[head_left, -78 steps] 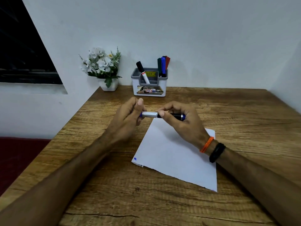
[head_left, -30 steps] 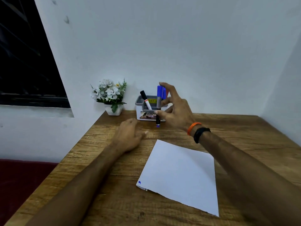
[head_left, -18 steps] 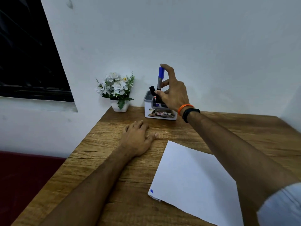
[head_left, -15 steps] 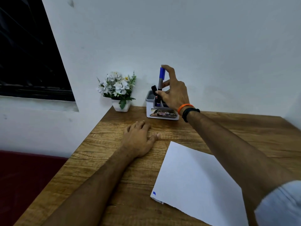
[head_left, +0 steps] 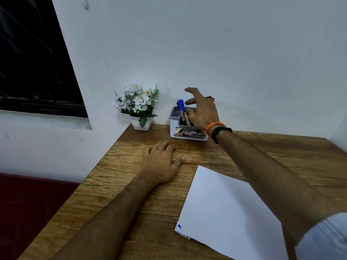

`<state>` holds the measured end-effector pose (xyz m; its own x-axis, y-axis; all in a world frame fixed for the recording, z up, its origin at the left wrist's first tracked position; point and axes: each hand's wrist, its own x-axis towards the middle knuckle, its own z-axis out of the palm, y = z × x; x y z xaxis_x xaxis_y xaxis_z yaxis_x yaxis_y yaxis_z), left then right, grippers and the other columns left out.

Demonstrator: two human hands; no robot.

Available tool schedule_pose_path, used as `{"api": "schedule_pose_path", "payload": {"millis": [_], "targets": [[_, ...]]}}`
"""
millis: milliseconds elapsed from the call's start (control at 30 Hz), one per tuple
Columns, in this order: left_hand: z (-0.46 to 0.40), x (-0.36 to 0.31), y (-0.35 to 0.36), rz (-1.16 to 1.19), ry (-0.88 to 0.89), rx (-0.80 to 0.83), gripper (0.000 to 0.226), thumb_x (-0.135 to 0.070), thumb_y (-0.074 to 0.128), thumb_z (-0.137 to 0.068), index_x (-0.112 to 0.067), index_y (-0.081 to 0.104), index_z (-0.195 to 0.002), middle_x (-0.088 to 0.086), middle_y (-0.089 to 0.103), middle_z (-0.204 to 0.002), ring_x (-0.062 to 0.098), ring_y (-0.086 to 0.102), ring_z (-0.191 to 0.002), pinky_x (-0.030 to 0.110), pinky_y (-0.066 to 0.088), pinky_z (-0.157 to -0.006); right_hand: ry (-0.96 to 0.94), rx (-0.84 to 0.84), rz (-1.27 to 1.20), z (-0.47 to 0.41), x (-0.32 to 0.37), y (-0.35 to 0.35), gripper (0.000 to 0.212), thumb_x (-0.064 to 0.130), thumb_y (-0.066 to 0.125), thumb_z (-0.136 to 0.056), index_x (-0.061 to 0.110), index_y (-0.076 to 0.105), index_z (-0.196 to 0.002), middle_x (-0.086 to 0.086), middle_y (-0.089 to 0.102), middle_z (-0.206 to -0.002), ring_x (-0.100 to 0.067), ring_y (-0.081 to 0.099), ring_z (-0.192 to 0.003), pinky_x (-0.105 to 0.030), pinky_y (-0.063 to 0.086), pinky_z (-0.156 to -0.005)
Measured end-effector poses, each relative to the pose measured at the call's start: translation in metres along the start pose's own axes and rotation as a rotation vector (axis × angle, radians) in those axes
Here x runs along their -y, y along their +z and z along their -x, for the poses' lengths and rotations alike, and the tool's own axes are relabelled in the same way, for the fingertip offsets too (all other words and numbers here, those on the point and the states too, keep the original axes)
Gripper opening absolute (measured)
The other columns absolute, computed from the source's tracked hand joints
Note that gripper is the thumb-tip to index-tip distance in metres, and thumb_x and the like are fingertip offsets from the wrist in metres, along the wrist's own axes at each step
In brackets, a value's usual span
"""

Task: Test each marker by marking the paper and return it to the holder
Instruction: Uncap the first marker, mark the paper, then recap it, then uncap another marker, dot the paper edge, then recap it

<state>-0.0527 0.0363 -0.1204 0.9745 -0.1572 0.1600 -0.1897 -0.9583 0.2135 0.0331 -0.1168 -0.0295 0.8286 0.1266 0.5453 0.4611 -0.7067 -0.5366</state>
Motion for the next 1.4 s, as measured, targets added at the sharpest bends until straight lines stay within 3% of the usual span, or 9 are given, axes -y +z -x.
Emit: {"api": "schedule_pose_path", "payload": {"millis": [233, 567, 800, 900, 967, 1033, 1133, 1267, 1400], "targets": [[0.0, -0.001, -0.002, 0.001, -0.004, 0.02, 0.065, -0.065, 0.028, -0.094, -0.026, 0.035, -0.146, 0.003, 0.025, -0.159, 0.023, 0.019, -0.146, 0.049, 0.012, -0.118, -0.054, -0.035, 0.235, -0.036, 0.003, -0.005, 0.023, 0.012, 0.065, -0.088, 0.013, 0.068, -0.11, -0.007, 0.074, -0.102, -0.026, 0.065, -0.101, -0.04, 0.053, -0.089], [0.0, 0.001, 0.0, 0.005, 0.014, 0.007, 0.067, -0.066, 0.026, -0.093, -0.025, 0.035, -0.146, 0.003, 0.025, -0.158, 0.022, 0.019, -0.146, 0.049, 0.012, -0.118, -0.074, 0.426, 0.462, -0.071, 0.023, -0.004, 0.044, -0.007, 0.06, -0.082, 0.013, 0.069, -0.12, -0.019, 0.067, -0.12, -0.032, 0.065, -0.107, -0.039, 0.054, -0.093], [0.0, 0.002, 0.001, 0.01, 0.011, 0.001, 0.065, -0.064, 0.029, -0.094, -0.025, 0.037, -0.145, 0.003, 0.027, -0.158, 0.023, 0.021, -0.145, 0.049, 0.012, -0.118, -0.05, 0.36, 0.412, -0.067, 0.023, -0.005, 0.028, -0.005, 0.062, -0.082, 0.008, 0.069, -0.106, -0.017, 0.066, -0.117, -0.031, 0.065, -0.103, -0.035, 0.054, -0.084], [0.0, 0.002, 0.001, 0.008, 0.007, 0.005, 0.065, -0.065, 0.028, -0.094, -0.025, 0.037, -0.144, 0.003, 0.027, -0.158, 0.023, 0.02, -0.146, 0.049, 0.012, -0.119, -0.023, 0.324, 0.297, -0.069, 0.024, -0.018, 0.027, 0.0, 0.072, -0.079, 0.009, 0.068, -0.104, -0.015, 0.068, -0.114, -0.028, 0.067, -0.093, -0.038, 0.057, -0.086], [0.0, 0.002, 0.001, 0.006, 0.005, 0.003, 0.065, -0.065, 0.028, -0.093, -0.026, 0.037, -0.144, 0.003, 0.027, -0.158, 0.022, 0.021, -0.145, 0.049, 0.013, -0.118, -0.012, 0.254, 0.204, -0.069, 0.027, -0.032, 0.034, 0.005, 0.078, -0.077, 0.008, 0.066, -0.109, -0.013, 0.067, -0.115, -0.029, 0.064, -0.1, -0.039, 0.056, -0.089], [0.001, 0.002, 0.001, 0.009, 0.004, 0.003, 0.065, -0.065, 0.028, -0.093, -0.027, 0.037, -0.144, 0.002, 0.027, -0.158, 0.022, 0.021, -0.146, 0.049, 0.013, -0.118, -0.004, 0.133, 0.094, -0.066, 0.03, -0.046, 0.038, 0.011, 0.081, -0.075, 0.011, 0.066, -0.11, -0.01, 0.069, -0.108, -0.024, 0.065, -0.098, -0.029, 0.055, -0.086], [0.002, 0.0, 0.0, 0.018, 0.002, 0.011, 0.065, -0.066, 0.028, -0.093, -0.027, 0.037, -0.145, 0.001, 0.027, -0.158, 0.021, 0.02, -0.146, 0.048, 0.013, -0.119, 0.019, -0.048, -0.13, -0.053, 0.037, -0.067, 0.038, 0.013, 0.083, -0.073, 0.013, 0.066, -0.107, -0.003, 0.072, -0.087, -0.008, 0.067, -0.077, -0.005, 0.047, -0.069], [0.002, -0.001, -0.002, 0.022, -0.008, 0.02, 0.066, -0.066, 0.029, -0.093, -0.026, 0.037, -0.145, 0.002, 0.027, -0.158, 0.021, 0.02, -0.146, 0.048, 0.013, -0.119, 0.085, -0.141, -0.569, -0.015, 0.051, -0.091, 0.026, 0.01, 0.083, -0.074, 0.013, 0.069, -0.097, -0.006, 0.076, -0.086, -0.015, 0.074, -0.081, -0.028, 0.058, -0.077], [0.005, -0.003, -0.008, 0.077, 0.0, -0.007, 0.061, -0.061, 0.038, -0.093, -0.023, 0.042, -0.141, 0.003, 0.04, -0.151, 0.02, 0.033, -0.14, 0.047, 0.021, -0.116, 0.24, 0.002, -0.912, 0.039, 0.058, -0.1, 0.017, 0.004, 0.078, -0.079, 0.011, 0.07, -0.091, -0.005, 0.073, -0.083, -0.016, 0.071, -0.077, -0.028, 0.059, -0.071]]}}
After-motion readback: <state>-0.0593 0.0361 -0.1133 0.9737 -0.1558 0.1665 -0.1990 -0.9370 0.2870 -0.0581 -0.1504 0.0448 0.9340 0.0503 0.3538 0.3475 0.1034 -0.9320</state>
